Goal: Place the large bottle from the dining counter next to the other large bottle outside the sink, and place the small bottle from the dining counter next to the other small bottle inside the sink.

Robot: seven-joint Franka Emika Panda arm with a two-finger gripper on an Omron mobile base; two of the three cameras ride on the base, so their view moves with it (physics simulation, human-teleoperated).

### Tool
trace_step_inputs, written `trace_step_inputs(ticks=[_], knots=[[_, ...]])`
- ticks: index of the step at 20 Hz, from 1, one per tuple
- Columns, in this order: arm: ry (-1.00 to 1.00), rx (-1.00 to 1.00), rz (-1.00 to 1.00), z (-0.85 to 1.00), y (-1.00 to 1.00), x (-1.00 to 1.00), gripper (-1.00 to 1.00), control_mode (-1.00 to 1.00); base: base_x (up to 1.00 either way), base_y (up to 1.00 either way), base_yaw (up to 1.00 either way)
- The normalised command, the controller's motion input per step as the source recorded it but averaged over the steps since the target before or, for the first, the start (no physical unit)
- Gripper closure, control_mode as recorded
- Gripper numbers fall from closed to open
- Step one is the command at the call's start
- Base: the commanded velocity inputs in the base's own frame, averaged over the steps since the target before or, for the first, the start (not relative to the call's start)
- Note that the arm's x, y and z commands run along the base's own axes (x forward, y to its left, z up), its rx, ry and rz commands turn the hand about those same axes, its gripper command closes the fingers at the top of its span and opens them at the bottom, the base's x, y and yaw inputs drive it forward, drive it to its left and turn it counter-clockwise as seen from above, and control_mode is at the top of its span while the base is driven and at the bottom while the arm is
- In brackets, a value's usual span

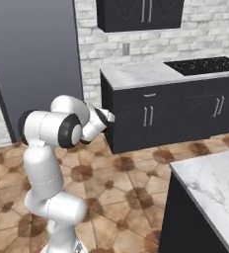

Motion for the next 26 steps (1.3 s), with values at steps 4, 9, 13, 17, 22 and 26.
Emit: trace_step_inputs(ticks=[4,9,13,17,22,26], knots=[[0.00,0.00,0.00,0.00,0.00,0.00,1.00,1.00,0.68,0.35,-0.26],[0.00,0.00,0.00,0.00,0.00,0.00,1.00,1.00,0.52,0.36,-0.30],[0.00,0.00,0.00,0.00,0.00,0.00,1.00,1.00,0.51,0.35,-0.35],[0.00,0.00,0.00,0.00,0.00,0.00,1.00,1.00,0.55,0.23,-0.36],[0.00,0.00,0.00,0.00,0.00,0.00,1.00,1.00,0.51,0.23,-0.37],[0.00,0.00,0.00,0.00,0.00,0.00,1.00,1.00,0.44,0.09,-0.37]])
